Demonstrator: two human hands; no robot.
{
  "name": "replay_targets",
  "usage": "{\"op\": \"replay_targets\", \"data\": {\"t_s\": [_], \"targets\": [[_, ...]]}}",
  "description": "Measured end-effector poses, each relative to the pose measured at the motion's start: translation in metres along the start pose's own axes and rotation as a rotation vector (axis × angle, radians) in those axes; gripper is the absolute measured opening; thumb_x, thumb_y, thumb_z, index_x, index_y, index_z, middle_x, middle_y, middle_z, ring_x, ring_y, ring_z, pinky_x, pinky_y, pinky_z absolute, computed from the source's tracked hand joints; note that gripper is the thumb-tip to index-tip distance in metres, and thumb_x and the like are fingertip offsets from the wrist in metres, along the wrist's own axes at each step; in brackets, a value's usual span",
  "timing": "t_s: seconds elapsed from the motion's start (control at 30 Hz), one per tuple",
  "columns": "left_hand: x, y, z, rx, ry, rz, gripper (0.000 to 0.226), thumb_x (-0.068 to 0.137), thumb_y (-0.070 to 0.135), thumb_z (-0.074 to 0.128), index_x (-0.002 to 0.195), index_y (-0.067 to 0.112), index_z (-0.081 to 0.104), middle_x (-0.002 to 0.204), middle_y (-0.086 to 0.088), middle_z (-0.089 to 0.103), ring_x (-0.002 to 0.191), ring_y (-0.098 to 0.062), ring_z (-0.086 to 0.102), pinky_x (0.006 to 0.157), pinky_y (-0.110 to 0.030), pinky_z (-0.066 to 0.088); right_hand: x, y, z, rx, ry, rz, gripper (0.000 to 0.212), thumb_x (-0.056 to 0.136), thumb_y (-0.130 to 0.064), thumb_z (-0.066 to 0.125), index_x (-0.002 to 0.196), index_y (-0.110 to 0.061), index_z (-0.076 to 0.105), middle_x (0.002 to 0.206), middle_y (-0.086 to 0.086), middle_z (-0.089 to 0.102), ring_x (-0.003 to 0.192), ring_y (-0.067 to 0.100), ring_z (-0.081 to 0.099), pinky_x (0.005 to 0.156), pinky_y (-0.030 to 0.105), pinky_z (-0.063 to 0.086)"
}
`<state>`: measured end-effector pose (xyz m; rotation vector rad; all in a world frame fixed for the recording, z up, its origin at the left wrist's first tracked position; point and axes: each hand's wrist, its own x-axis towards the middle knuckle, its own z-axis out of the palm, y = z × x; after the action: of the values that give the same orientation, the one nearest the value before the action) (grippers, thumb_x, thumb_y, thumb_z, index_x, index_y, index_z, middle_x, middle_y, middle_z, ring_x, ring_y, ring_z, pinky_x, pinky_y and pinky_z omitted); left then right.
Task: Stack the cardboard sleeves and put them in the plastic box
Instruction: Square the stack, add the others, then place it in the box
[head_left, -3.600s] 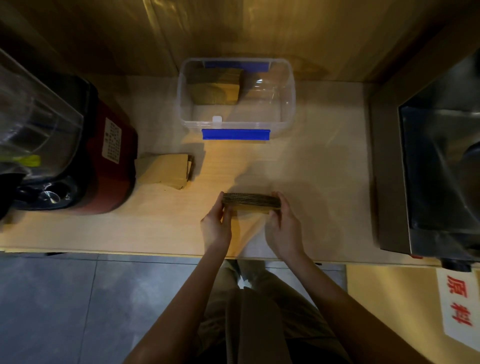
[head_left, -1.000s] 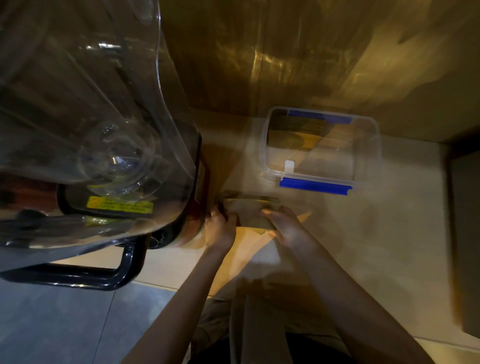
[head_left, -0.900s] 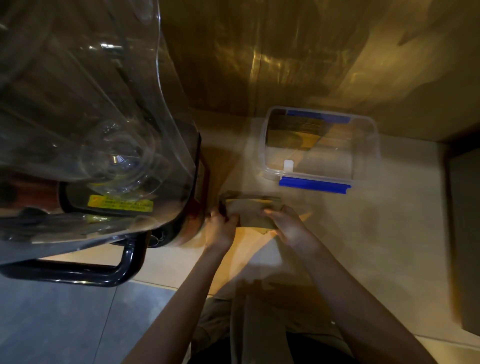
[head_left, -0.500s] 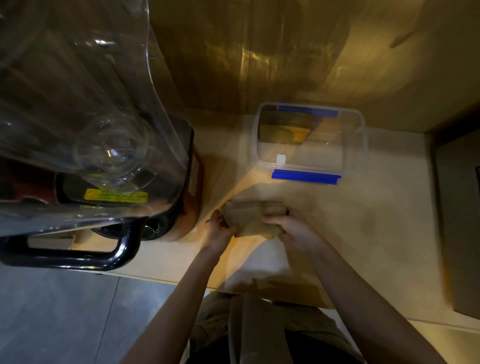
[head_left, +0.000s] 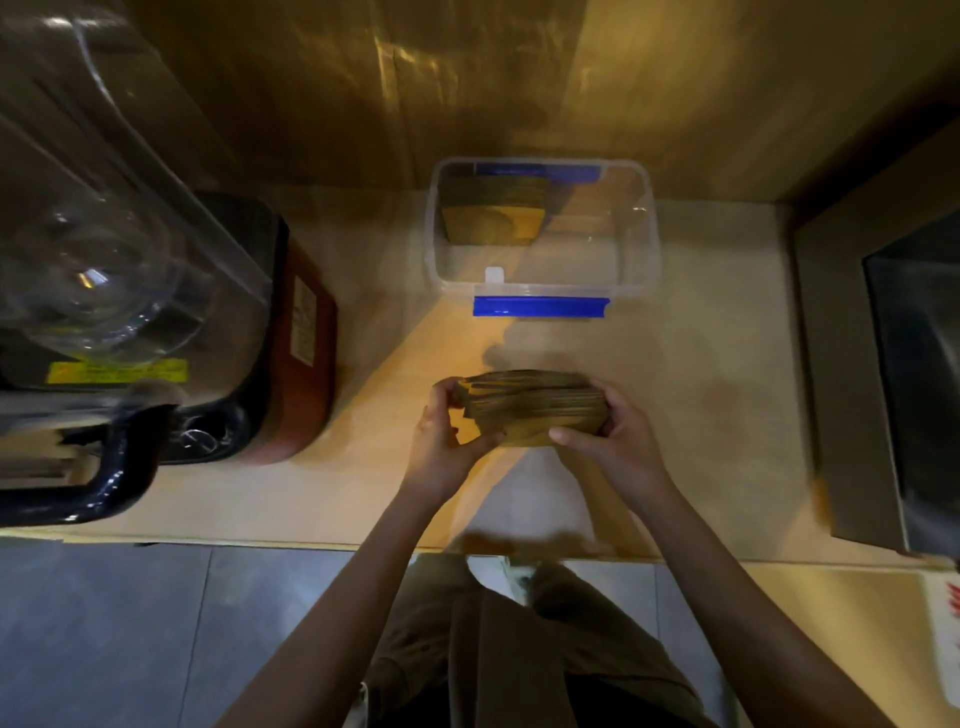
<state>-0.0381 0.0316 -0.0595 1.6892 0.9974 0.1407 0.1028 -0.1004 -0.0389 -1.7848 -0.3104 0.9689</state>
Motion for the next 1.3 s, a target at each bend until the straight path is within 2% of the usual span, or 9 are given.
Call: {"op": "replay_targets", "data": {"t_s": [0.1, 0.23, 0.3, 0.4, 0.57, 0.77, 1.0, 1.13, 1.3], "targets": [[-0.007, 0.003, 0.017, 0.034, 0.025, 0.083, 0.063, 0.07, 0.013, 0.074, 0.123, 0.01, 0.04, 0.115, -0.008, 0.055, 0.106, -0.016, 0.05, 0.083, -0.025, 0.041, -0.012, 0.009, -0.012, -0.039, 0.047, -0.066, 0.066, 0.07, 0.006, 0.071, 0.128, -0.015, 0.048, 0.118, 0.001, 0.061, 0.109, 0.008, 0.058, 0.092, 0.02, 0.049], [-0.013, 0.002, 0.035, 0.068, 0.006, 0.094, 0.069, 0.071, 0.013, 0.073, 0.13, 0.012, 0.037, 0.128, -0.007, 0.053, 0.114, -0.012, 0.046, 0.091, -0.02, 0.037, -0.02, 0.028, -0.02, -0.138, 0.042, -0.05, 0.063, 0.074, 0.002, 0.069, 0.127, -0.025, 0.045, 0.111, -0.02, 0.056, 0.102, -0.014, 0.053, 0.082, 0.002, 0.042], [-0.014, -0.001, 0.044, 0.075, -0.02, 0.08, 0.075, 0.071, 0.013, 0.073, 0.135, 0.012, 0.033, 0.135, -0.007, 0.049, 0.123, -0.016, 0.045, 0.097, -0.016, 0.033, -0.02, 0.042, -0.02, -0.159, 0.032, -0.017, 0.07, 0.073, 0.0, 0.071, 0.131, -0.025, 0.041, 0.12, -0.011, 0.055, 0.114, 0.001, 0.052, 0.091, 0.012, 0.043], [-0.017, -0.004, 0.053, 0.057, -0.033, 0.048, 0.083, 0.073, 0.012, 0.072, 0.141, 0.013, 0.023, 0.142, -0.01, 0.043, 0.13, -0.021, 0.041, 0.108, -0.028, 0.035, -0.018, 0.054, -0.02, -0.135, 0.041, 0.019, 0.073, 0.071, -0.001, 0.071, 0.133, -0.025, 0.039, 0.129, -0.002, 0.055, 0.119, 0.012, 0.052, 0.102, 0.035, 0.046], [-0.016, -0.002, 0.061, -0.031, -0.002, 0.002, 0.084, 0.074, 0.006, 0.069, 0.142, 0.016, 0.02, 0.137, -0.007, 0.045, 0.127, -0.02, 0.044, 0.105, -0.035, 0.041, -0.011, 0.056, -0.017, -0.094, 0.004, 0.023, 0.081, 0.074, 0.001, 0.065, 0.14, -0.028, 0.028, 0.135, 0.003, 0.052, 0.124, 0.016, 0.049, 0.107, 0.045, 0.042], [-0.018, 0.001, 0.066, -0.082, 0.062, -0.005, 0.074, 0.076, 0.003, 0.066, 0.138, 0.016, 0.026, 0.124, 0.002, 0.046, 0.121, -0.021, 0.047, 0.104, -0.041, 0.043, -0.006, 0.054, -0.008, -0.068, 0.038, 0.002, 0.073, 0.08, 0.004, 0.061, 0.139, -0.02, 0.027, 0.135, 0.006, 0.048, 0.125, 0.021, 0.047, 0.11, 0.046, 0.037], [-0.029, -0.006, 0.067, -0.068, 0.08, -0.03, 0.078, 0.078, 0.001, 0.064, 0.141, 0.021, 0.022, 0.137, -0.005, 0.045, 0.127, -0.018, 0.043, 0.101, -0.02, 0.035, -0.011, 0.056, -0.008, -0.104, 0.01, 0.014, 0.081, 0.081, 0.004, 0.061, 0.143, -0.02, 0.015, 0.131, -0.003, 0.047, 0.122, 0.012, 0.047, 0.09, 0.001, 0.039], [-0.028, -0.001, 0.069, -0.119, 0.08, -0.048, 0.082, 0.079, 0.002, 0.063, 0.143, 0.024, 0.016, 0.141, -0.007, 0.043, 0.131, -0.019, 0.04, 0.108, -0.031, 0.035, -0.012, 0.051, -0.006, -0.088, -0.014, -0.01, 0.083, 0.083, 0.003, 0.059, 0.145, -0.026, 0.012, 0.141, 0.004, 0.044, 0.129, 0.014, 0.043, 0.109, 0.029, 0.036], [-0.024, -0.002, 0.068, -0.078, 0.056, -0.068, 0.084, 0.079, 0.004, 0.064, 0.144, 0.022, 0.014, 0.142, -0.006, 0.043, 0.131, -0.018, 0.039, 0.104, -0.024, 0.034, -0.011, 0.052, -0.01, -0.155, 0.01, -0.016, 0.074, 0.084, 0.001, 0.057, 0.144, -0.022, 0.021, 0.138, 0.005, 0.049, 0.126, 0.015, 0.047, 0.109, 0.032, 0.038]]}}
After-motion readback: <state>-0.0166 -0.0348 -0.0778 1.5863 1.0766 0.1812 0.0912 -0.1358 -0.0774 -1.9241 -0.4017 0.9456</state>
